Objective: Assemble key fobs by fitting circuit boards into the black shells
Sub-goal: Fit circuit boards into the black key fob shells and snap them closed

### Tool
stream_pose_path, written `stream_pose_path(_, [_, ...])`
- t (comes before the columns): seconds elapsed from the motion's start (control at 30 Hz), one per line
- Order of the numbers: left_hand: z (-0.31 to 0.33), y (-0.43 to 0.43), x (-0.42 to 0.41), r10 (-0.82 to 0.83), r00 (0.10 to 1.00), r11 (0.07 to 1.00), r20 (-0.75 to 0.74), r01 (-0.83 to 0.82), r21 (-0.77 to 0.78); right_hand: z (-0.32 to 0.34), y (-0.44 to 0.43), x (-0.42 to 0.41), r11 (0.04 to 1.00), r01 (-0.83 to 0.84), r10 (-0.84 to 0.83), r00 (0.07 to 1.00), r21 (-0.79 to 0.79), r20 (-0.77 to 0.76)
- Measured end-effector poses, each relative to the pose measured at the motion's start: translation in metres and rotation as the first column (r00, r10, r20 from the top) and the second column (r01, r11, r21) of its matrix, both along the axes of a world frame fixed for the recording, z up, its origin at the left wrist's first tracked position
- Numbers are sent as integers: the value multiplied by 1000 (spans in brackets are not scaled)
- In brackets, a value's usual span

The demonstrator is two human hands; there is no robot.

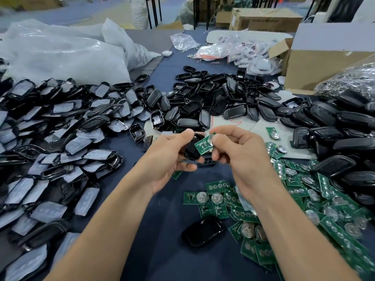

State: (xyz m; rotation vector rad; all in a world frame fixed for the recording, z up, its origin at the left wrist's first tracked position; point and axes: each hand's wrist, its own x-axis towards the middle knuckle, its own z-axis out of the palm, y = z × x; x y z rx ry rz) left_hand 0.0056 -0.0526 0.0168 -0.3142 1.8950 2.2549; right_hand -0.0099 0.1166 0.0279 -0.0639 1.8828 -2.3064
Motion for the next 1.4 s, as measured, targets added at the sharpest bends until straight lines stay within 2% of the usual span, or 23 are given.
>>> stream_pose_path(0.07, [-1,1,0,-18,1000,999,-2,18,-29,0,0,0,1000,-7,7,1000,-5,-14])
stream_pose_path(0.2, [-1,1,0,-13,1000,1000,1,13,-12,1,3,-2,983,-36,45,998,-178,45])
stream_pose_path(0.27, [0,1,0,-36,999,999,9,36,-6,0,6,-2,980,-57,60,998,-190,6])
stream_pose_path(0.4, [0,3,1,-55,998,998,25,55,3,-2,6,-1,1000,-10,9,993,-3,-118])
stream_pose_path(0.53, [0,5,2,-22,1000,999,18,22,-26,-1,5,1,993,15,6,984,114,-179])
stream_pose_path(0.63, [1,6,3,0,1000,998,16,1,-67,-2,4,1,965,46,10,977,257,-212])
stream_pose_path(0.77, [1,8,4,-9,999,996,31,12,-90,-3,1,4,933,38,50,970,357,-236])
stream_pose_path(0.87, [0,9,4,-22,999,997,39,25,-79,-5,-2,7,889,103,33,958,447,-286])
stream_pose_path(1.0, [-1,9,3,-17,999,996,29,20,-82,-7,-5,9,869,150,26,938,472,-346])
stream_pose_path(1.17, [-2,8,3,-17,999,996,35,20,-86,-9,-5,7,892,181,-25,935,414,-354])
stream_pose_path(1.4, [-3,9,3,-31,999,999,40,33,-36,-10,-5,7,838,261,-38,904,479,-426])
